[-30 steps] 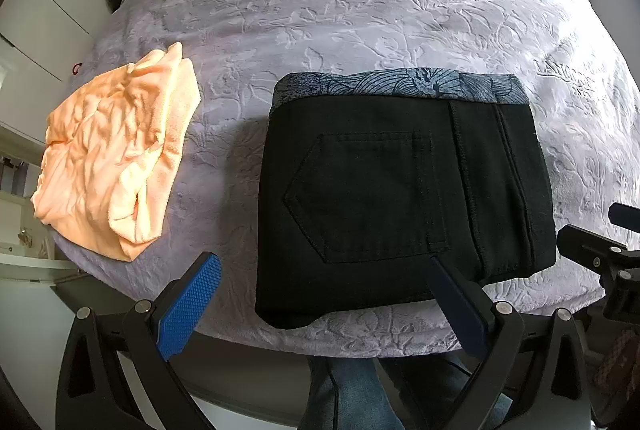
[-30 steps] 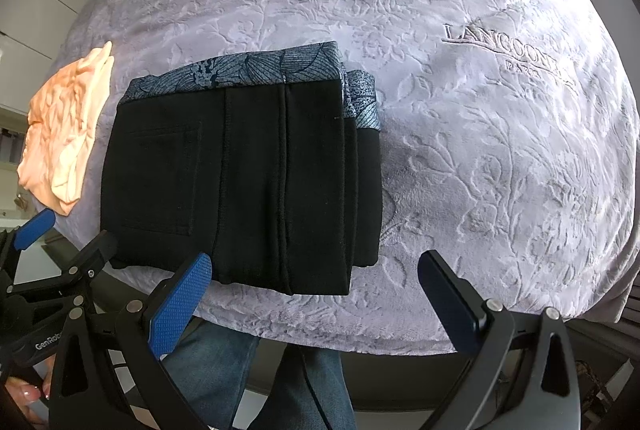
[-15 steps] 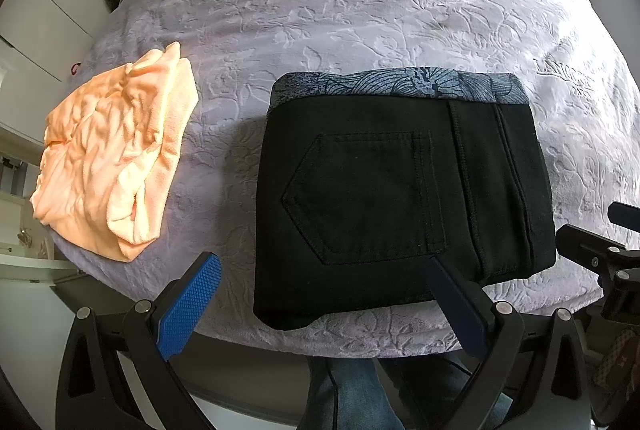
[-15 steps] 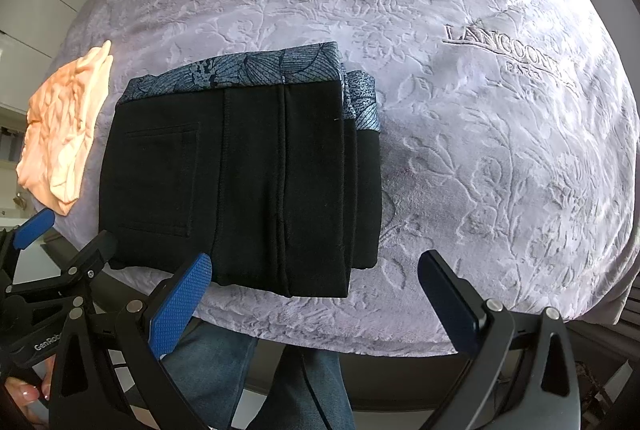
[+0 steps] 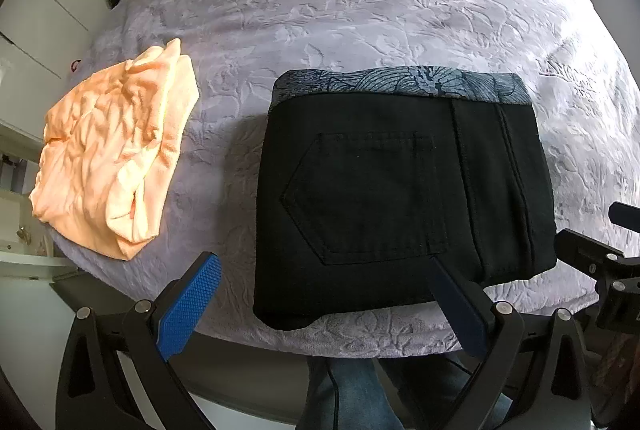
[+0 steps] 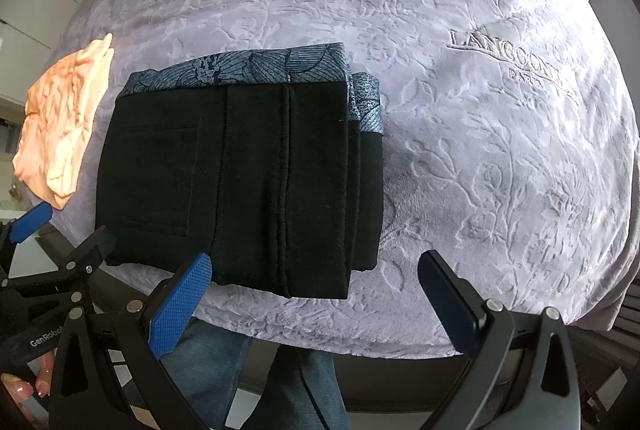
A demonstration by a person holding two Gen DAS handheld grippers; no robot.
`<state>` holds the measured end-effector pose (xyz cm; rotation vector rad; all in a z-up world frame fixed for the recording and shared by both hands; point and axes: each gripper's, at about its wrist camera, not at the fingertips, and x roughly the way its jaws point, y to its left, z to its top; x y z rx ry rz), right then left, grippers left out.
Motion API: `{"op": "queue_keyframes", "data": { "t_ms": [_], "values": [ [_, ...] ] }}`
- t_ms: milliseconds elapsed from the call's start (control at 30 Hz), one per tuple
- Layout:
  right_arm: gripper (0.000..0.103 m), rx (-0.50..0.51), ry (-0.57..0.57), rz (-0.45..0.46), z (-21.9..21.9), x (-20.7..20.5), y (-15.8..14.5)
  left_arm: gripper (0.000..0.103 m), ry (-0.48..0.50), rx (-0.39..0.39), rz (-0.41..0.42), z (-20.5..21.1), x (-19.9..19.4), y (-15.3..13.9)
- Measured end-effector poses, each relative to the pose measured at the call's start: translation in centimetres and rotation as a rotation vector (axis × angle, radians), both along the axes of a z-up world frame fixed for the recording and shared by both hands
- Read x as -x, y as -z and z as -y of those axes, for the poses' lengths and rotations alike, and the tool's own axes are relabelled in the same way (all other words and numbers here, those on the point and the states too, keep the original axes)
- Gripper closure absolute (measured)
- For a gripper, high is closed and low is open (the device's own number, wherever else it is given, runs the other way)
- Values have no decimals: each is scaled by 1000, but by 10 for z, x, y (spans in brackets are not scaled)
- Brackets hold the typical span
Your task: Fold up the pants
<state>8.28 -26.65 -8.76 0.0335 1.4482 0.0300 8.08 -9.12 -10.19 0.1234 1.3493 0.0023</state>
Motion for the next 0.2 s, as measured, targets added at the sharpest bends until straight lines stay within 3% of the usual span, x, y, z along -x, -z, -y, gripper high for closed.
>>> {"op": "queue_keyframes", "data": {
  "t_ms": [200],
  "values": [
    [0, 4, -2, -3, 0, 0, 0, 0, -1, 14, 11, -2, 1, -2]
  ]
}}
